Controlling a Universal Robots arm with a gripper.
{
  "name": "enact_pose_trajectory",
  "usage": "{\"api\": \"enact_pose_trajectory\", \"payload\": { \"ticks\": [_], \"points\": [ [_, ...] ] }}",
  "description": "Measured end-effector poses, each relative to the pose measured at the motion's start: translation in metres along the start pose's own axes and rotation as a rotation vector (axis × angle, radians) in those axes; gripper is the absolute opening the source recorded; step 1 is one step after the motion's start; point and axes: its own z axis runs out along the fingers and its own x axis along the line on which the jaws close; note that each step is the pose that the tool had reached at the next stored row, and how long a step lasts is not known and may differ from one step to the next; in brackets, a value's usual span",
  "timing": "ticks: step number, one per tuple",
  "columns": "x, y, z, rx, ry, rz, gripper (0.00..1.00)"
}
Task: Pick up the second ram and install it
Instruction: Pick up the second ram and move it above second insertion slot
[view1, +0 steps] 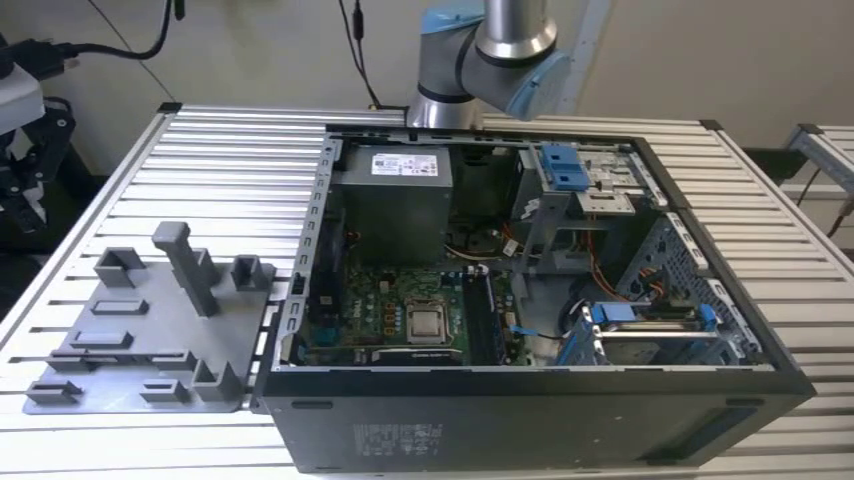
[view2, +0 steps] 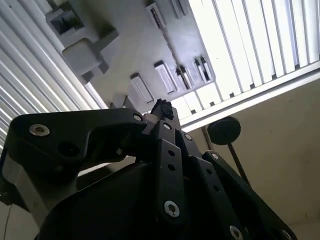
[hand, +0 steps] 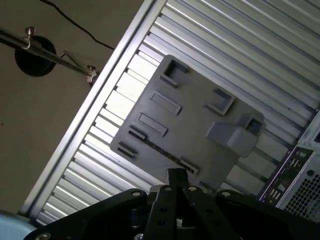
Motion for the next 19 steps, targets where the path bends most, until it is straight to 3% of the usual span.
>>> {"api": "enact_pose_trajectory", "payload": {
  "ticks": [14,19],
  "points": [
    [0.0002,0.0002,0.0000,0.0074,0.0175,-0.253,0.11],
    [0.0003,0.0002,0.0000,0.0087,0.0205,-0.299,0.11]
  ]
}}
